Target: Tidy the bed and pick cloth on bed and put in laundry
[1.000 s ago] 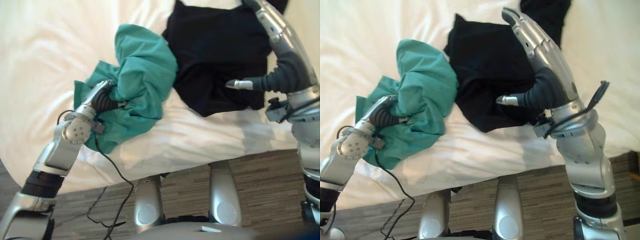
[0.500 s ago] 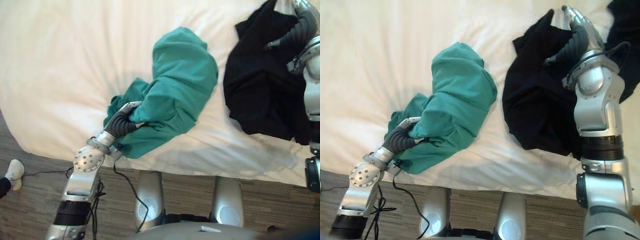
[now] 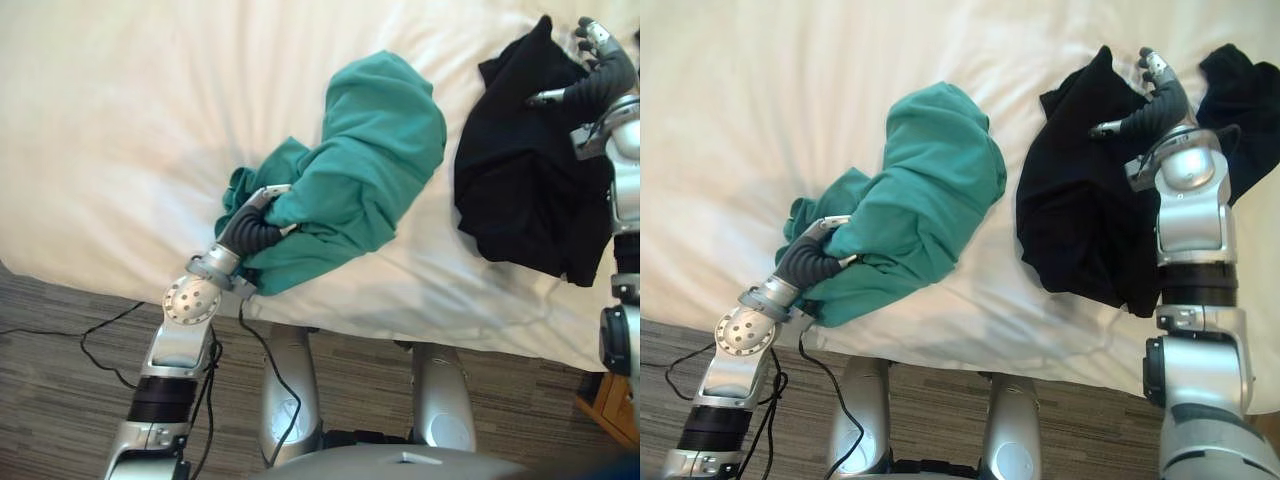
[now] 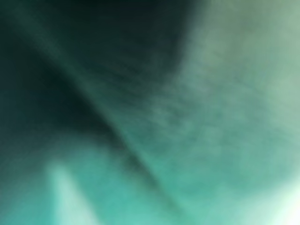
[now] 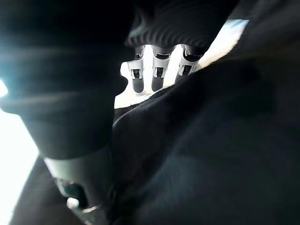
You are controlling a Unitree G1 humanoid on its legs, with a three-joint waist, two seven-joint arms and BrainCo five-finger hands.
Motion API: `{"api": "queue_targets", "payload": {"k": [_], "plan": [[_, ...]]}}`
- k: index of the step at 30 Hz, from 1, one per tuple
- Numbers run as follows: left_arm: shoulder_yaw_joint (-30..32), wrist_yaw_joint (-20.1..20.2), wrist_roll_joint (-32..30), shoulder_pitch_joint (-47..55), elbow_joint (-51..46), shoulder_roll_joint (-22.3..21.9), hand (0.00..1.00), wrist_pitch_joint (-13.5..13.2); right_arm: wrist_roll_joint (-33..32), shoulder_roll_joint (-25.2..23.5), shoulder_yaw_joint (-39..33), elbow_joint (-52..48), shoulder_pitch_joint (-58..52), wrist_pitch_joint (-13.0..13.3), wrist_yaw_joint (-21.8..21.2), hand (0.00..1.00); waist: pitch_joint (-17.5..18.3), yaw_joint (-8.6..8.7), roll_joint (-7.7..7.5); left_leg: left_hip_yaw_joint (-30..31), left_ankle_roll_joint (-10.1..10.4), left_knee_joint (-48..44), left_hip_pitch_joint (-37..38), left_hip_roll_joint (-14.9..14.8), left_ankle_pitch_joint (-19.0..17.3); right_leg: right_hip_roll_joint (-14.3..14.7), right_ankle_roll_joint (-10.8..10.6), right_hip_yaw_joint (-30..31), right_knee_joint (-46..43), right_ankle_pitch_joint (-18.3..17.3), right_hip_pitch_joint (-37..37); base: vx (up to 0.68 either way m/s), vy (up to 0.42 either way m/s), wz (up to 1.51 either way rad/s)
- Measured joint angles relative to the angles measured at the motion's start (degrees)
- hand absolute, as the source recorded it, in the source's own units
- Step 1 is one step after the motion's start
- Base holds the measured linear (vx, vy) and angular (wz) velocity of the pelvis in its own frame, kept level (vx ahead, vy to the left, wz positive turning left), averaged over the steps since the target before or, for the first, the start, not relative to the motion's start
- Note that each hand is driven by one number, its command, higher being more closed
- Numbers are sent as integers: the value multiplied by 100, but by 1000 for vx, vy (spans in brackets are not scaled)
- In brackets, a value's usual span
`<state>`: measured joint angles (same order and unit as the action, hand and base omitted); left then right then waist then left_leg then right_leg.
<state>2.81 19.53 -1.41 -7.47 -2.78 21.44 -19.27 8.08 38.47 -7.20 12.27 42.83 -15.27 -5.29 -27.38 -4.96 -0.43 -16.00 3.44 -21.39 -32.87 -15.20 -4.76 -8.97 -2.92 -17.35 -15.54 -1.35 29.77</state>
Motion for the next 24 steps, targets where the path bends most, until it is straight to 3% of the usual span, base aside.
{"api": "queue_targets", "payload": {"k": [3,9,11,16,24], "plan": [[146,-11,8,6,-10,-23,100,261,-196,-170,-118,-1030,-813,-151,197,0,0,24,1,-95,18,-113,42,-94,-38,73,0,117,-9,-1,10,-33,-41,-25],[446,-316,90,333,-87,116,100,630,-226,-467,-404,-2386,-2107,-398,627,0,0,301,1,-368,16,-197,203,-122,-87,85,128,512,-282,-90,193,-35,-22,-27],[519,-462,274,488,-86,280,100,640,-223,-467,-418,-2467,-2293,-345,751,0,-1,432,0,-393,10,-215,209,-81,-101,99,172,586,-312,-118,237,-51,2,-16],[593,-513,333,681,-81,465,100,658,-85,-470,-513,-2427,-2522,-227,811,0,-6,562,15,-553,-23,-90,298,27,-75,83,159,879,-337,-88,346,-23,-3,-15],[541,-515,526,712,-60,519,100,657,424,-469,-423,-2110,-2435,-102,680,0,-33,579,66,-566,-37,165,388,170,64,53,140,1029,-299,-55,383,47,-9,2]]}}
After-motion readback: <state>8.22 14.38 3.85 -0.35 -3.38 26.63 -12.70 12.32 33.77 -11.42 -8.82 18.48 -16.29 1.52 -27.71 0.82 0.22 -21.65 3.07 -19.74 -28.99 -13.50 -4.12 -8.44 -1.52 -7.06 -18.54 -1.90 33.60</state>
